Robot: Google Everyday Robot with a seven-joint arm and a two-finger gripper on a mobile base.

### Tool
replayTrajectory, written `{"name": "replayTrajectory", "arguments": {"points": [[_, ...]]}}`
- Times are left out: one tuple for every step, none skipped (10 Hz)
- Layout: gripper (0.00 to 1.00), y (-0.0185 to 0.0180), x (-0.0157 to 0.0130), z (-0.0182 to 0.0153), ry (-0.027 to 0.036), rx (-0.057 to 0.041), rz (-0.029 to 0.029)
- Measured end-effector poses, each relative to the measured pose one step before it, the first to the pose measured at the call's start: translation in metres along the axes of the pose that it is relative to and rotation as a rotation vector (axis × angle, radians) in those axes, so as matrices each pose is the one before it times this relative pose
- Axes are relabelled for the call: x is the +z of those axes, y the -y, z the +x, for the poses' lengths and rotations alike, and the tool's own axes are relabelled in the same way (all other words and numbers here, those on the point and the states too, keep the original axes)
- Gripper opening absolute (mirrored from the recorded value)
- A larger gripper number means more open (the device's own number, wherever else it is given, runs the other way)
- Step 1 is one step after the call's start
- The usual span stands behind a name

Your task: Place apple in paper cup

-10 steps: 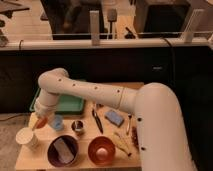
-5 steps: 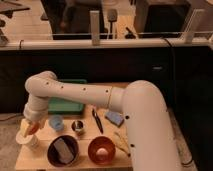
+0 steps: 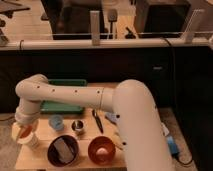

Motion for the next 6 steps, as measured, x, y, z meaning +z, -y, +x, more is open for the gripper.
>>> {"name": "replayTrajectory", "arguments": {"points": [[0.02,0.00294,0.00601,0.00282,0.00453,0.00837,0.00093],[0.1,0.00384,0.00546,0.00146,0.00734,0.00572,-0.00026],[0.18,0.00089,0.00229,0.00081,0.0005,0.00577,-0.00212],[0.28,0.00014,0.00223,0.0008,-0.00345,0.00719,-0.00425],[0.4,0.00117,0.00157,0.00161,-0.00733,0.00336,-0.00466],[0.48,-0.00019,0.00014,0.00137,-0.00559,0.00378,-0.00256]]}}
